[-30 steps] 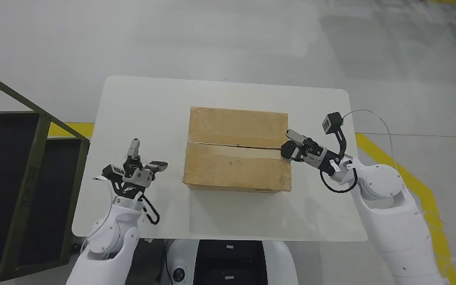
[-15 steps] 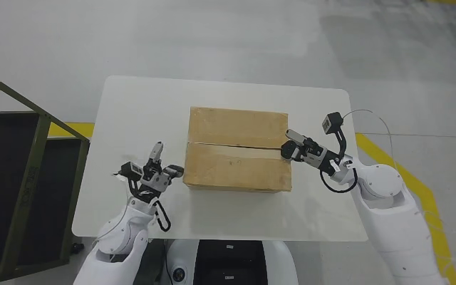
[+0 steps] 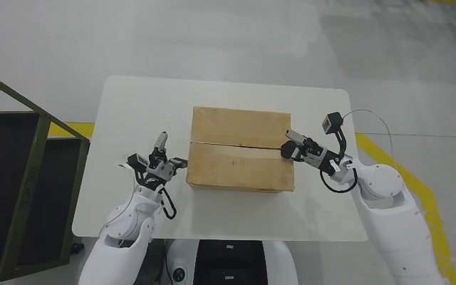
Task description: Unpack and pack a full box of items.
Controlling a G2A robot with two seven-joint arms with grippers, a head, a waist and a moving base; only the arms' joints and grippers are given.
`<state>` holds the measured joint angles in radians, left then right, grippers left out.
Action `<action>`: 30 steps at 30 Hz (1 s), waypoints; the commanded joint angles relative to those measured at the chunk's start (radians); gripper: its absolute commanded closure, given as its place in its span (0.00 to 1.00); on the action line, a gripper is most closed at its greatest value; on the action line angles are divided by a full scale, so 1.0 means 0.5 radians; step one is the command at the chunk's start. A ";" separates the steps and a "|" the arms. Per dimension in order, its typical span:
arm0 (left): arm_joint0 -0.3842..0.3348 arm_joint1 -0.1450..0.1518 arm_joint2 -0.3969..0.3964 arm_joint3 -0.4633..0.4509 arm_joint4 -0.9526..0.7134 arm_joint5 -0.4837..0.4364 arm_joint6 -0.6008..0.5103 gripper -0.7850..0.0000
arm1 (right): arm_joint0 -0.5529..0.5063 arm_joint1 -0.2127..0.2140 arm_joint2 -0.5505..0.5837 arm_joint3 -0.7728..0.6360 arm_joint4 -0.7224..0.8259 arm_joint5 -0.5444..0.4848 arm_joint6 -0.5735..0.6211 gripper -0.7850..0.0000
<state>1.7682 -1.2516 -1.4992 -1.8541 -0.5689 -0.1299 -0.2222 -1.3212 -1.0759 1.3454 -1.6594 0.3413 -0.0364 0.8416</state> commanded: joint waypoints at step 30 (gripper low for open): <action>-0.085 -0.036 0.117 -0.199 0.049 -0.252 0.000 0.00 | 0.000 0.000 0.000 0.000 0.000 0.000 0.000 0.00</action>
<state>1.7235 -1.2689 -1.4451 -1.9480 -0.5554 -0.2493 -0.2244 -1.3212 -1.0759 1.3454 -1.6594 0.3413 -0.0364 0.8416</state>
